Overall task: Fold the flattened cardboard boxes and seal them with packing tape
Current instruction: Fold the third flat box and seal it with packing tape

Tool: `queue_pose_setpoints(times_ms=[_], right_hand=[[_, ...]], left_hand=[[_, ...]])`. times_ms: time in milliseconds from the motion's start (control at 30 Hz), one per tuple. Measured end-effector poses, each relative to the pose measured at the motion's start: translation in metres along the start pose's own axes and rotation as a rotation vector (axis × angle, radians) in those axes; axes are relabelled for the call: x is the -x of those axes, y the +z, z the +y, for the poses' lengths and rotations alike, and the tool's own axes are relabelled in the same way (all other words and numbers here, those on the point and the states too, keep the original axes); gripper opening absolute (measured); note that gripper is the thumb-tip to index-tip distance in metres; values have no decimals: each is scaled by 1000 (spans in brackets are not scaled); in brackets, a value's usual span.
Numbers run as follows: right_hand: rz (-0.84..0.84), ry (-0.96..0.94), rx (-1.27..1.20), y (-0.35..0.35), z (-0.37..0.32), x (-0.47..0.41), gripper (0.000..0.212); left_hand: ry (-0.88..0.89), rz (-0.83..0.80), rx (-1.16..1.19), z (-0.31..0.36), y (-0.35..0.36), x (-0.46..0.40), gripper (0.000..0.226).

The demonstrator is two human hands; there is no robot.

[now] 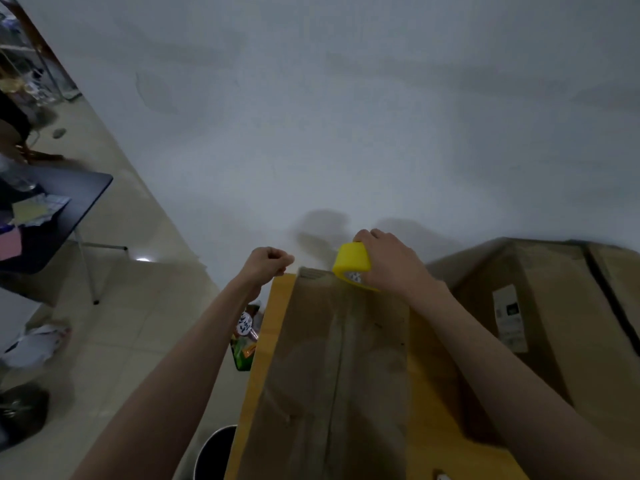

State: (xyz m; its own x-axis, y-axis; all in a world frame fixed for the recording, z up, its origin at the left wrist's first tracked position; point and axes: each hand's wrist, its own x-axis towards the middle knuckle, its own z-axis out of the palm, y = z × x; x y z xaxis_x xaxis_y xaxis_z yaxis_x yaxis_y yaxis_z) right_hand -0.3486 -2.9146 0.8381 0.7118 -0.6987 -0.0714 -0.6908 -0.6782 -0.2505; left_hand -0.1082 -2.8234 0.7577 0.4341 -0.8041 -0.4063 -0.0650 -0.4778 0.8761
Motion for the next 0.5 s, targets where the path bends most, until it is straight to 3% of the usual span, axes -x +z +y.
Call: queue_pose_setpoints(times_ms=[200,500], right_hand=[[139,46,-349,28,26,18,49],[324,75,-538,32,39,28,43]], left_hand=[[-34,13,76,-15,5,-11,16],[-7,-45,122,-3,21,-13,30]])
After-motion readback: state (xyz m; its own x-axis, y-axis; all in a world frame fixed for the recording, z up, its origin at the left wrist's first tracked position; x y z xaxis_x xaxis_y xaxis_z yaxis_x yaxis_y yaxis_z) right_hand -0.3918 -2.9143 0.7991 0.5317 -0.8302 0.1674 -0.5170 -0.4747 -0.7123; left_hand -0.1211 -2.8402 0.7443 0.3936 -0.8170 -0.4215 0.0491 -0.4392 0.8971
